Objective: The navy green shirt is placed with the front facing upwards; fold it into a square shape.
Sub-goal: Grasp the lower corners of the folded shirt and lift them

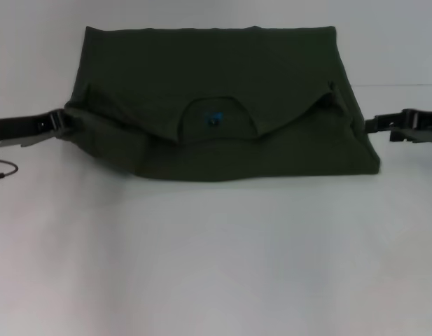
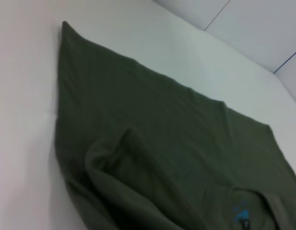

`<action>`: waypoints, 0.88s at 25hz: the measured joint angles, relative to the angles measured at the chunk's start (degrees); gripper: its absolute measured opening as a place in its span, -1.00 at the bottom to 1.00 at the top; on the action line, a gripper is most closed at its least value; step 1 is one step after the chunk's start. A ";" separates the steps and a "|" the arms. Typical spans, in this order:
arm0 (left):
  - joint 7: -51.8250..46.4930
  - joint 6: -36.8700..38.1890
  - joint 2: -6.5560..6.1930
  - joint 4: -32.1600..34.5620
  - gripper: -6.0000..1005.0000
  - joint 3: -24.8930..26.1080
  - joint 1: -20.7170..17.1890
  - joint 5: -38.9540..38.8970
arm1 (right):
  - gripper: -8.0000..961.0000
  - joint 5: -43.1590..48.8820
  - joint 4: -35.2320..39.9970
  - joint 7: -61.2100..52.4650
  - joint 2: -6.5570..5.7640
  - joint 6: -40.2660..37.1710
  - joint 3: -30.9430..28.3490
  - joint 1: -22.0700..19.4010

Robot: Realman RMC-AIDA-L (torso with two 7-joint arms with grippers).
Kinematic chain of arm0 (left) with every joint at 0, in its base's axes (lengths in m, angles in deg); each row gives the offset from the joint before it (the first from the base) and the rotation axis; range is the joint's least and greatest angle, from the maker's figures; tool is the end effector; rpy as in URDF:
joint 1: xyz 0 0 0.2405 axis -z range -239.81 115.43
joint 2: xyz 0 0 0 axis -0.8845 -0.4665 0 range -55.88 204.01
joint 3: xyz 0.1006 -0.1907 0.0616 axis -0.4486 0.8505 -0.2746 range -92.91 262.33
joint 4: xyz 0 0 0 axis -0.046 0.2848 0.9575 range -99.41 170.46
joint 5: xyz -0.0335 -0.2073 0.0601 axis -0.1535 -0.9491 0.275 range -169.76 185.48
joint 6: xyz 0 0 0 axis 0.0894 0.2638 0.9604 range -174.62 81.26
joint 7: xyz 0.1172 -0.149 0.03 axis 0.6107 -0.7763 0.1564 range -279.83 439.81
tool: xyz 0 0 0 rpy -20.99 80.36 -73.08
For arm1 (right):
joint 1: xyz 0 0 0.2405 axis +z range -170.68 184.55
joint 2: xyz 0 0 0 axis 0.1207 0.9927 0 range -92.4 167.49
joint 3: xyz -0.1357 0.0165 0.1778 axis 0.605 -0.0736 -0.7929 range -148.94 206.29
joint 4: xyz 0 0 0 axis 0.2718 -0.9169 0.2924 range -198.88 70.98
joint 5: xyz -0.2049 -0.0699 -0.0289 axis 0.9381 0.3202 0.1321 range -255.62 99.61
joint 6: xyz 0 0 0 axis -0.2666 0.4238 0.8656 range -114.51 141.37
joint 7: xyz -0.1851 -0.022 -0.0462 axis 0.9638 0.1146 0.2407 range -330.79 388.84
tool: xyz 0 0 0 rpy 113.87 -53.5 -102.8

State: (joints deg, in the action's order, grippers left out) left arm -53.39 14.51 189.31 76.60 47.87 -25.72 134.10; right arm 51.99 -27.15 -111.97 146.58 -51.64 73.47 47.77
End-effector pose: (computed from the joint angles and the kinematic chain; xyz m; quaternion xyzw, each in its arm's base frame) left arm -0.2780 0.4370 0.0371 -0.7283 -0.5813 -0.2107 0.2953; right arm 0.2690 0.4413 0.0387 -0.7533 0.5897 0.1311 0.2600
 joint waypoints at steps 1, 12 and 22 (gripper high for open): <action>-0.29 0.08 -0.09 0.00 -0.96 0.16 0.24 0.00 | 0.53 2.33 -0.40 -0.69 0.54 1.20 0.15 0.90; -0.91 -1.33 -0.26 0.13 -0.96 0.63 0.71 0.00 | 0.53 10.01 -6.36 -2.51 3.89 12.66 2.78 4.96; -0.91 -2.79 -0.29 -0.25 -0.96 0.63 1.05 -0.25 | 0.53 10.14 -6.51 -2.02 4.28 14.15 3.76 4.53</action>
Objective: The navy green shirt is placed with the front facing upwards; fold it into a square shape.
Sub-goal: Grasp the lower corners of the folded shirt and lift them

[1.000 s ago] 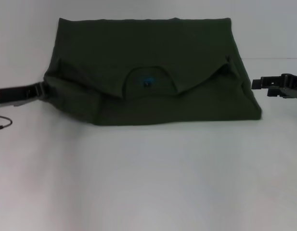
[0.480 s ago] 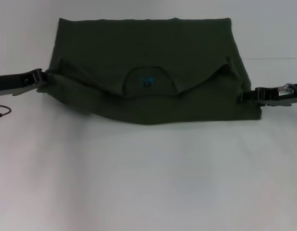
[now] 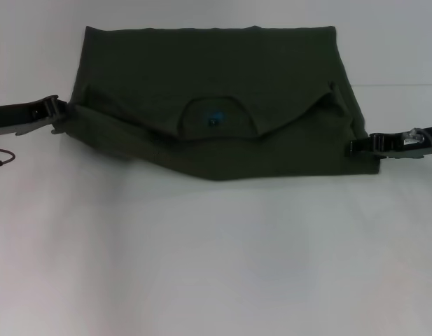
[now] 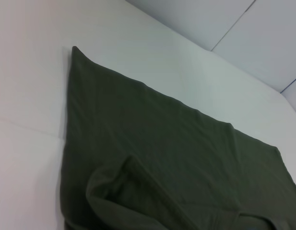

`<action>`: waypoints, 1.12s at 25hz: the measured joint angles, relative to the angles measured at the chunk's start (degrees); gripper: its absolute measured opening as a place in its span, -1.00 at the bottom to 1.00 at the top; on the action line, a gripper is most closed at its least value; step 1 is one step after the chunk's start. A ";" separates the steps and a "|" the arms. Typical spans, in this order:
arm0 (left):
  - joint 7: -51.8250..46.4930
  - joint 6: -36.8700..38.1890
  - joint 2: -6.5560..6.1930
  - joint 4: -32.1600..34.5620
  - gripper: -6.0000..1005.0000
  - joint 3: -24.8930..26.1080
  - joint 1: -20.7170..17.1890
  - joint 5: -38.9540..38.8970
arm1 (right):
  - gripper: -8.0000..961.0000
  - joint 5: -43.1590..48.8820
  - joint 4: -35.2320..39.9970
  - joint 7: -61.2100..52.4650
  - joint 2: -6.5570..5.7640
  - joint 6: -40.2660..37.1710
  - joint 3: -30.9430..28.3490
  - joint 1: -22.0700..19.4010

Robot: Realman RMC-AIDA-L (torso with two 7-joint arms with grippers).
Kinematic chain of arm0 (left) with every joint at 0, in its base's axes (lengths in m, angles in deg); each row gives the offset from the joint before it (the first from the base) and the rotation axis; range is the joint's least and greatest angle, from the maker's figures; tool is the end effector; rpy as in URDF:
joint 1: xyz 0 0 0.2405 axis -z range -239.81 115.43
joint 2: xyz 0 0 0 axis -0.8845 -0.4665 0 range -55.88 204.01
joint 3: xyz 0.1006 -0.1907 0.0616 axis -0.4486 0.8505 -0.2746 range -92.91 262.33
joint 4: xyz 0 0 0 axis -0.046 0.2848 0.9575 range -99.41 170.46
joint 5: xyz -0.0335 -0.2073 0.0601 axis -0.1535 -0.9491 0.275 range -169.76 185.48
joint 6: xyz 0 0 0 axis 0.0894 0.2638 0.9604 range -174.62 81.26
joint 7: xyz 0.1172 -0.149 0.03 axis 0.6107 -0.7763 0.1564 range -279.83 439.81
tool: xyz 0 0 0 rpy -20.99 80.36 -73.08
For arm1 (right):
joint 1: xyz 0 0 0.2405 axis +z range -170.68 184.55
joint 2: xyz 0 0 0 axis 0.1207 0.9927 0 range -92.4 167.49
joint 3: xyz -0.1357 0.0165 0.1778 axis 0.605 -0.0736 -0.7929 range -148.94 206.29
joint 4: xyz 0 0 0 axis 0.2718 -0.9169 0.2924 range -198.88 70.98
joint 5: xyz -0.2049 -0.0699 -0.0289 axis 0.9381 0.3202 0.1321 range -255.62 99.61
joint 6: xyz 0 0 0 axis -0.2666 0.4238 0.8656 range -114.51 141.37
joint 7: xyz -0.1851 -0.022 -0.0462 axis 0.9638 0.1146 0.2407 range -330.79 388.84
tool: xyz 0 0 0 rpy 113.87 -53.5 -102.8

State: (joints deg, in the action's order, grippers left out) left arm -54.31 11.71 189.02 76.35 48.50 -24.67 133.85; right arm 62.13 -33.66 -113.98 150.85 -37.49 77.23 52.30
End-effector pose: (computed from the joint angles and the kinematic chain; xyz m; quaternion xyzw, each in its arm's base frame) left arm -0.2766 0.4482 0.0461 -0.7157 -0.5815 -0.2227 0.3162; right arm 0.2808 0.4518 -0.0088 -0.7566 0.5707 0.0549 0.3144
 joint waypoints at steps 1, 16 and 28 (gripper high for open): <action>0.00 -0.01 0.00 -0.01 -0.96 0.00 -0.01 -0.03 | 0.53 0.03 -0.08 0.01 0.09 0.35 0.13 0.00; 0.03 -0.51 0.13 -0.15 -0.96 0.00 -0.38 -0.20 | 0.43 0.18 -2.18 -0.43 0.95 3.19 0.86 0.51; 0.11 -0.57 0.29 -0.13 -0.96 -0.04 -0.43 -0.16 | -0.42 0.27 -2.23 -0.51 0.95 3.42 0.77 0.65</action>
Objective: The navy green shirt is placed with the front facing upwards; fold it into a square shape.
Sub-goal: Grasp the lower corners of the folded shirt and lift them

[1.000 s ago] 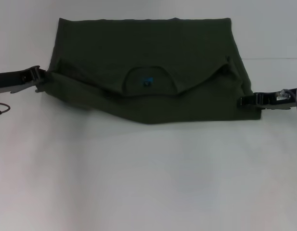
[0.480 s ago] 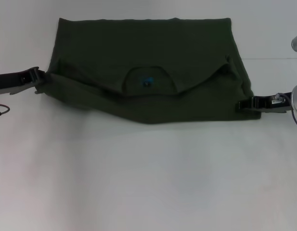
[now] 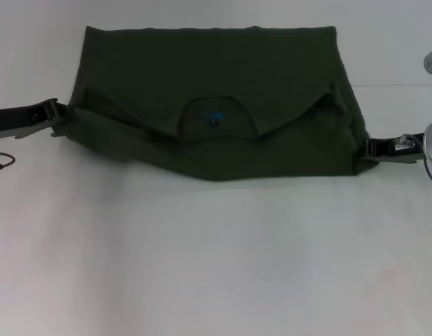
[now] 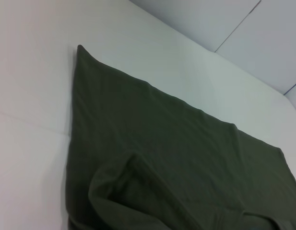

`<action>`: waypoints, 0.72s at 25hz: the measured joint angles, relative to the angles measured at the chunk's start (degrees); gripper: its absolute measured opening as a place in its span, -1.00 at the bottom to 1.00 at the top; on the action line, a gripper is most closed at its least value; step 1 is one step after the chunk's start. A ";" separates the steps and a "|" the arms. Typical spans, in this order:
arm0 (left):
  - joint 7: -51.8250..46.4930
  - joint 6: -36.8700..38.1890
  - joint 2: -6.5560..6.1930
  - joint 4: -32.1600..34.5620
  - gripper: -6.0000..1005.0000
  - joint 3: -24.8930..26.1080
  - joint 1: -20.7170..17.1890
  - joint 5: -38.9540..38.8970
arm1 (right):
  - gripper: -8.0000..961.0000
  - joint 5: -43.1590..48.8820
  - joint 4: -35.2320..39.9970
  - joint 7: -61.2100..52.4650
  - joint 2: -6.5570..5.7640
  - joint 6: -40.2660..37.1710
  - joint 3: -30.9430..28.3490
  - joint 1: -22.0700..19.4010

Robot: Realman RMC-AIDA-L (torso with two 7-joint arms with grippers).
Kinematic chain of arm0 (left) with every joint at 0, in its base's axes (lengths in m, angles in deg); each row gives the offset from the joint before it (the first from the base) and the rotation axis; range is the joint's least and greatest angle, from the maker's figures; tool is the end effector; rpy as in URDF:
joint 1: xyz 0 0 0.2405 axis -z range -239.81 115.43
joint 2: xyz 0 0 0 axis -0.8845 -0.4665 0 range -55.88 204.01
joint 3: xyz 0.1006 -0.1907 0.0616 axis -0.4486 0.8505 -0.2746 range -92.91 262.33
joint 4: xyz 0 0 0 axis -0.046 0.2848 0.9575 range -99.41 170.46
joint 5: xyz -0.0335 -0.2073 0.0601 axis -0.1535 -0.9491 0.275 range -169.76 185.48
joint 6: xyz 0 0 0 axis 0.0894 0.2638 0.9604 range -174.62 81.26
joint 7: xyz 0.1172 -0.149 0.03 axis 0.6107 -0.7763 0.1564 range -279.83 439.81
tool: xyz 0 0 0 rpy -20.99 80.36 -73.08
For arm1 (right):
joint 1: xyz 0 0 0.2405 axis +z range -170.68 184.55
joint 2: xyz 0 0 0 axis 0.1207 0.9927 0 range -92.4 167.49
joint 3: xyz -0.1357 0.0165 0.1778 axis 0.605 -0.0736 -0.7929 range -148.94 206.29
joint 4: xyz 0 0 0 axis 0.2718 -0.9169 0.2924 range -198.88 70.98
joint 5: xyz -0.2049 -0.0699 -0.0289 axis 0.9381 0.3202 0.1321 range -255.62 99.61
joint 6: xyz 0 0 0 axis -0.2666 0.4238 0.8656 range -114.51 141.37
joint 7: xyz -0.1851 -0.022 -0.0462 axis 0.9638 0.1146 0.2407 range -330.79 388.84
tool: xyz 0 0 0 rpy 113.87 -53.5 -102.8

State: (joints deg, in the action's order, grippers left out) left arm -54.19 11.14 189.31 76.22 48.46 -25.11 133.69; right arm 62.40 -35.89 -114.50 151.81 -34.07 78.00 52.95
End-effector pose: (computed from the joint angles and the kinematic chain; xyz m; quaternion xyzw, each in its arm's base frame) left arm -0.2801 0.4464 0.0442 -0.7118 -0.5849 -0.2230 0.3185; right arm 0.2828 0.4515 -0.0213 -0.7518 0.5737 0.0516 0.3208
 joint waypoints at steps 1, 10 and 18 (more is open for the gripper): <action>-0.01 0.02 0.00 0.00 -0.96 -0.05 0.00 0.06 | -0.50 -0.01 0.02 -0.01 0.00 0.00 -0.02 -0.06; 0.29 1.01 0.01 0.22 -0.96 -0.16 -0.04 0.24 | -0.94 -0.08 0.40 -0.01 -0.13 -0.98 -0.13 -0.49; -0.74 11.27 -0.31 4.34 -0.96 0.05 -2.10 1.61 | -0.93 -0.16 7.26 -0.44 -0.79 -12.69 -0.67 -4.06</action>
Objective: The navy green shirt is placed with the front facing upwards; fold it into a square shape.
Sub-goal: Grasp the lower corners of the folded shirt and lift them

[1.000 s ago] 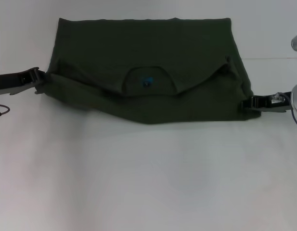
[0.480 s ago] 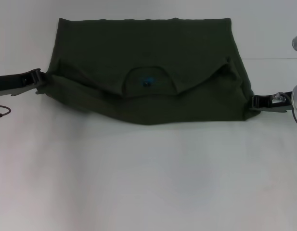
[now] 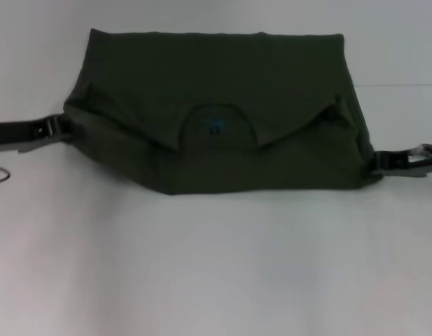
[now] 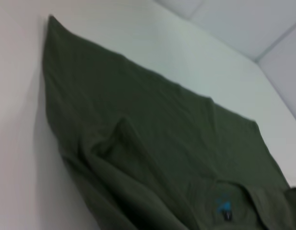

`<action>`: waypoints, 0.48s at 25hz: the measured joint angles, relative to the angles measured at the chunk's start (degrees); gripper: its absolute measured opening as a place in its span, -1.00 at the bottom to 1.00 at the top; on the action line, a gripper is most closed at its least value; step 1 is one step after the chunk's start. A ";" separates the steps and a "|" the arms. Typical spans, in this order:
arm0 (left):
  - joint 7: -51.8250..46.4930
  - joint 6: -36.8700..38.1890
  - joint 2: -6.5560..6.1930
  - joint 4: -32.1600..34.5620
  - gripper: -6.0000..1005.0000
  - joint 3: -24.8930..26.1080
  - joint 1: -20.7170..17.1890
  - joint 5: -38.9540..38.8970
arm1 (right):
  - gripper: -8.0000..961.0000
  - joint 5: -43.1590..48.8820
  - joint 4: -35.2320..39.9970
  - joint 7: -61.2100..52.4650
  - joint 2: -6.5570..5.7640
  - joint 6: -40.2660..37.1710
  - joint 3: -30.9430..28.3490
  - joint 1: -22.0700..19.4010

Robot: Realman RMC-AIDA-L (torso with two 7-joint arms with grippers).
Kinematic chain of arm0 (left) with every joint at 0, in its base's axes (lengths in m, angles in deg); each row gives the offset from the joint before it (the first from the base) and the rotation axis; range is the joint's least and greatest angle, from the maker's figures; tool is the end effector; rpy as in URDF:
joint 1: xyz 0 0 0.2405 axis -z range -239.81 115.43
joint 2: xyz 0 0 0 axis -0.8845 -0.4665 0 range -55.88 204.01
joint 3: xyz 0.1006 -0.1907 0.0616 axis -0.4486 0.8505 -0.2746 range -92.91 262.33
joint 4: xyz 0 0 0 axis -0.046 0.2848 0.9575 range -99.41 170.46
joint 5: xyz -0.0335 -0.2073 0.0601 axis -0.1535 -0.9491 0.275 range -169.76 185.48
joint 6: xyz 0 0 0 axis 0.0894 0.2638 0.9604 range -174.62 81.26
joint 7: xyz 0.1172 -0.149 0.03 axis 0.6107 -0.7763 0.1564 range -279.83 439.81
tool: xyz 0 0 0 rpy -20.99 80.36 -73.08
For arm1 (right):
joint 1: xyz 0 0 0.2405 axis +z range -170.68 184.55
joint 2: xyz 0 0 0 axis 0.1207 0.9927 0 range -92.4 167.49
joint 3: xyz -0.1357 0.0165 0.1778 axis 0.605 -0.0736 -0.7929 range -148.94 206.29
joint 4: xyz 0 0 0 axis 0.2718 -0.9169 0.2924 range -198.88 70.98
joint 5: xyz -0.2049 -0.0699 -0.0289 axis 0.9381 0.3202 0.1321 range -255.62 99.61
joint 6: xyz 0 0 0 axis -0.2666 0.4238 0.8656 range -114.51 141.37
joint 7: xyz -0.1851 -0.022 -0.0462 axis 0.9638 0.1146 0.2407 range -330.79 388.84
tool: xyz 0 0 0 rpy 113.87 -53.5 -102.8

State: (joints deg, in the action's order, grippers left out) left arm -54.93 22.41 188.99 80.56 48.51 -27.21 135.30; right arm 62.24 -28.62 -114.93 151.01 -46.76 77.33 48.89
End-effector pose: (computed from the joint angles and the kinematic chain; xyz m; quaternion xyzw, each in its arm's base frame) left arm -0.2720 0.4215 0.0440 -0.7437 -0.5812 -0.2032 0.2604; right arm 0.2838 0.4276 -0.0070 -0.7621 0.5879 0.0426 0.2679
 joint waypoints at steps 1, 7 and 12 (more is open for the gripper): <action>-0.89 2.33 -0.07 1.26 -0.96 0.09 -0.70 0.91 | -0.93 0.01 1.20 -0.18 -0.20 -2.14 -0.08 -0.83; -3.65 16.10 -1.05 6.42 -0.96 2.14 -3.22 7.26 | -0.93 0.21 5.45 -0.15 -2.25 -16.57 -2.11 -4.80; -2.97 27.45 -1.13 10.19 -0.96 3.09 -4.73 12.58 | -0.92 1.40 7.78 0.74 -3.00 -26.61 -2.59 -7.35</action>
State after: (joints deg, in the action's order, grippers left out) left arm -57.91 49.86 187.86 90.75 51.60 -31.94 147.88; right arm 63.64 -20.84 -114.20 148.02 -73.37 74.74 41.54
